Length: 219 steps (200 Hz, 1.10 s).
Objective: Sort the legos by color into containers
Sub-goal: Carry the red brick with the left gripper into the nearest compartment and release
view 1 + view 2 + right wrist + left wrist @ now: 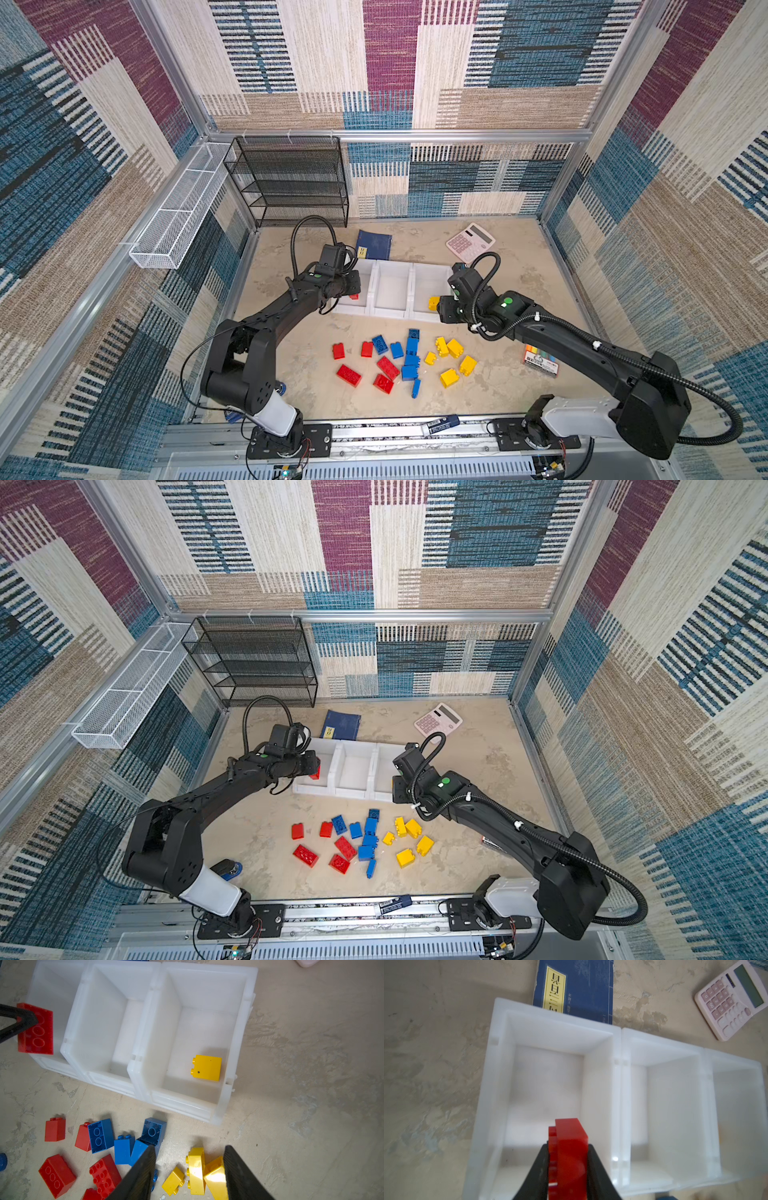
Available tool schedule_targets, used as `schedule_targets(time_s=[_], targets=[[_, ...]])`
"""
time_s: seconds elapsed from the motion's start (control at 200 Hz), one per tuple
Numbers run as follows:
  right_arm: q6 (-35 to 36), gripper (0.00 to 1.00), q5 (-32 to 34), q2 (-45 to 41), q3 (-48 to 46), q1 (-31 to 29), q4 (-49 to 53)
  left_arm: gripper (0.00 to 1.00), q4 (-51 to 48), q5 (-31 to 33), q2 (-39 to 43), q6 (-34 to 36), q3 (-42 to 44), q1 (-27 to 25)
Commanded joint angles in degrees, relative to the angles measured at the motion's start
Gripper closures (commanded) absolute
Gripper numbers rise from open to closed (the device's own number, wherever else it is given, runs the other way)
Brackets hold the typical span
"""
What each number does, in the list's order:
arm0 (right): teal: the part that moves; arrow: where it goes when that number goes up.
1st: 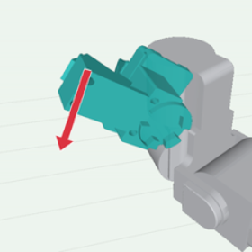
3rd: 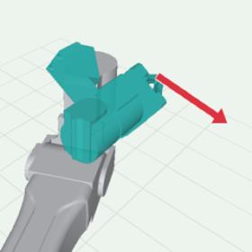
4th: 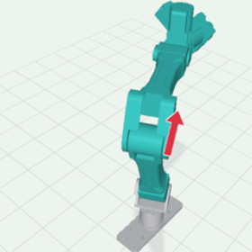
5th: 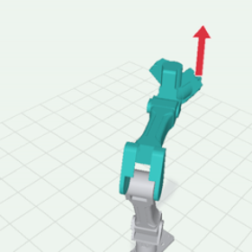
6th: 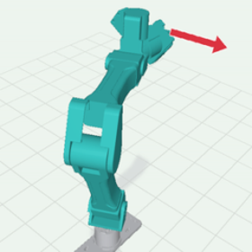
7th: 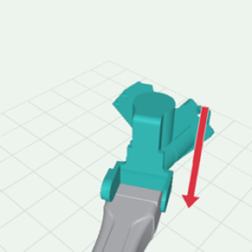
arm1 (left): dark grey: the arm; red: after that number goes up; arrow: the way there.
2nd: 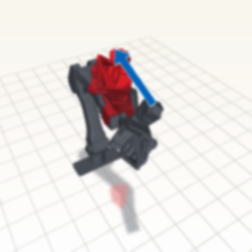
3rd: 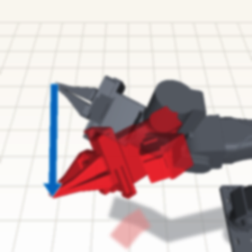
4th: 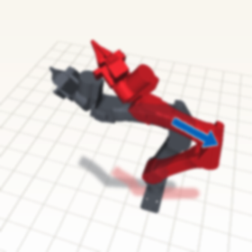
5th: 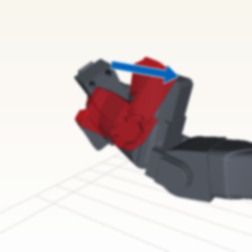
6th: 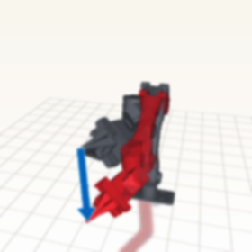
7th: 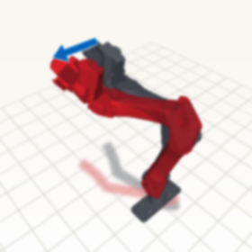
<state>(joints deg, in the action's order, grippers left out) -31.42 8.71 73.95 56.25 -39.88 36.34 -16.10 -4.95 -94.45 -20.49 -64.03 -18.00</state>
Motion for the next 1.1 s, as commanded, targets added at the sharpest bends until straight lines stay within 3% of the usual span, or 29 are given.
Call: schedule_targets(time_s=[0.0,0.105,0.3,0.486,0.636,0.826,1.092], targets=[[-1.36,0.44,1.16,-0.78,-0.38,-0.02,0.58,0.74,-0.05,-3.75,-3.67,2.04,-2.74,0.55],[-1.52,0.44,1.2,-1.13,-0.7,-0.02,0.58,0.72,-0.01,-4.82,-5.79,1.71,-3.45,0.62],[-1.1,0.43,1.67,-0.89,-0.7,-0.07,1.02,0.52,-0.07,-4.75,-3.99,1.6,-2.09,0.65],[-1.09,0.43,1.83,-1.28,-1.31,-0.02,-0.01,0.49,-0.53,-5.21,0.25,-0.94,1.03,0.68],[-1.17,0.43,0.66,-2.77,-4.39,-0.05,-4.39,0.48,0.62,-5.55,8.44,-4.66,8.24,0.6],[1.57,0.43,-0.13,0.21,-1.4,-0.02,-4.51,0.46,1.76,-6.1,20.72,-9.53,19.93,0.61],[1.18,0.43,-3.09,0.95,-2.63,-1.14,-6.63,0.46,-1.95,-5.09,33.48,-12.63,28.38,0.55]])
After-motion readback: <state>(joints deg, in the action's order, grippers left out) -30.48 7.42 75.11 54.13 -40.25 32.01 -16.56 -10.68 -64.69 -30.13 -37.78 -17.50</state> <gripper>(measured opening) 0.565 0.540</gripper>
